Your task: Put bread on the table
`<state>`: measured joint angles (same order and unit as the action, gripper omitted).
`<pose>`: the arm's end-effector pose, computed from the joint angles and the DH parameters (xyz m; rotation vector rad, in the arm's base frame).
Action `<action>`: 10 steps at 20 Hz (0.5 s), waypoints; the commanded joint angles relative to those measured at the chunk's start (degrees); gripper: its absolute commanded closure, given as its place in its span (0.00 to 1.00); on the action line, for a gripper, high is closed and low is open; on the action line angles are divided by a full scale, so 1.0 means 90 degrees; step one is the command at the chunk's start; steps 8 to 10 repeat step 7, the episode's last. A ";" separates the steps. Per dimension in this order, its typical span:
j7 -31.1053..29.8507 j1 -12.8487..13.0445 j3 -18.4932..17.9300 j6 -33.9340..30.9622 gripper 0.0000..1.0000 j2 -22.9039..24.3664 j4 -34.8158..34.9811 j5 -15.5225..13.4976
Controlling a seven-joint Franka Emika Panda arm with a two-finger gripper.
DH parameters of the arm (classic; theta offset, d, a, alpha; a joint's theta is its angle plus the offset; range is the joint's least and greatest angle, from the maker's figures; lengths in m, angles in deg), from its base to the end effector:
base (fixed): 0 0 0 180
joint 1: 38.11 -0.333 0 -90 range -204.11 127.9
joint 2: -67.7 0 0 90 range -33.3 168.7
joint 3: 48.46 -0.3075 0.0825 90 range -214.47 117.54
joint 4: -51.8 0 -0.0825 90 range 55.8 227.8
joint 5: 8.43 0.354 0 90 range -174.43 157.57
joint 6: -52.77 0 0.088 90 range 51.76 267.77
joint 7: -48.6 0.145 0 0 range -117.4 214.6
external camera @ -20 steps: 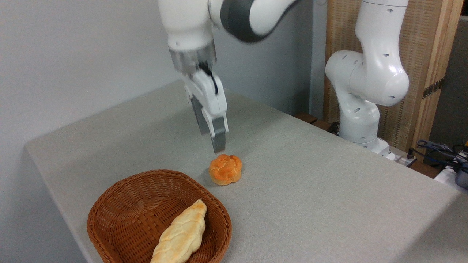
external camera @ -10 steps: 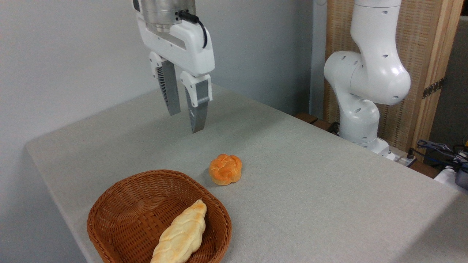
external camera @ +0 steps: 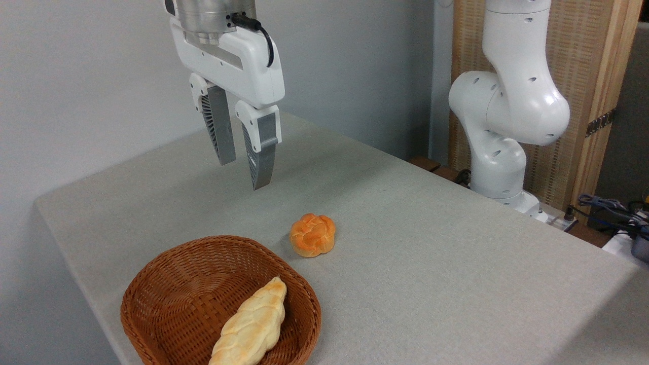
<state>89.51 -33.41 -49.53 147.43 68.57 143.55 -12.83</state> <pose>0.5287 -0.0440 0.5803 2.8587 -1.1645 0.1345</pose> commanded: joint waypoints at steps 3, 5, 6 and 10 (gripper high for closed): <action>-0.0141 -0.0053 0.0070 -0.0235 0.00 -0.0106 -0.0234 0.0049; -0.0121 -0.0063 0.0080 -0.0245 0.00 -0.0106 -0.0234 0.0050; -0.0102 -0.0092 0.0080 -0.0245 0.00 -0.0106 -0.0234 0.0050; -0.0072 -0.0092 0.0070 -0.0245 0.00 -0.0106 -0.0234 0.0050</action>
